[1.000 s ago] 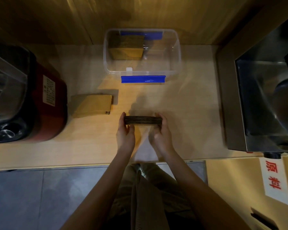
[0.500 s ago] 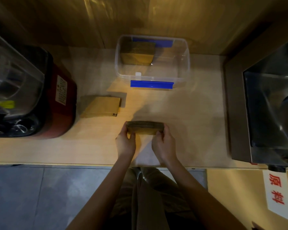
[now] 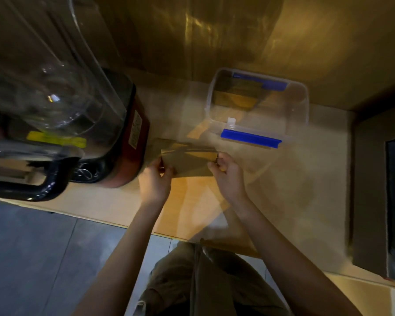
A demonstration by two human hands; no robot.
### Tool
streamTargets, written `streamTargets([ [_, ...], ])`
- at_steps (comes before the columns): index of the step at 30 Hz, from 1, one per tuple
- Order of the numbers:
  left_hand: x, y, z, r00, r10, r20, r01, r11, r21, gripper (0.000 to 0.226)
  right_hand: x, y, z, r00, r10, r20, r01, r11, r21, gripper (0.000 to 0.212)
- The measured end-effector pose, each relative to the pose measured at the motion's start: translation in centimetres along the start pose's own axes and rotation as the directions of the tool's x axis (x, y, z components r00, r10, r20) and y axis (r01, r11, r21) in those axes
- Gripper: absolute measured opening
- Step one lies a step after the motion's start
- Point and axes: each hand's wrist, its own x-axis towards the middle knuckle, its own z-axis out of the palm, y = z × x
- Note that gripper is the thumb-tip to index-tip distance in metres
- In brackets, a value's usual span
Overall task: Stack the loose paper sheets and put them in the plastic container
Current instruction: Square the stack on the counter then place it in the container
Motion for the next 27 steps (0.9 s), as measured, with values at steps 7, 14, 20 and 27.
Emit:
streamTargets([
  [7,2.6,-0.5,0.4,0.987,-0.160,-0.026,0.160,0.987,0.025,0.041,2.8,-2.0,4.1,0.989,0.132,-0.068,-0.138,0.986,-0.096,0.007],
  [14,3.5,-1.6,1.5,0.978,-0.197,0.072,0.197,0.980,0.003,0.047,3.7,-1.2,5.6,0.982,0.167,-0.089,-0.184,0.956,-0.231,0.015],
  [20,3.7,-2.4,2.0,0.952,-0.288,0.099,0.297,0.952,-0.081,0.059,4.0,-1.1,5.5,0.951,0.253,-0.176,-0.268,0.961,-0.065,0.038],
  [27,4.4,-2.3,2.3,0.938,-0.334,0.094,0.343,0.934,-0.101,0.063,4.6,-1.7,5.4,0.870,0.493,0.018,-0.479,0.836,0.268,0.022],
])
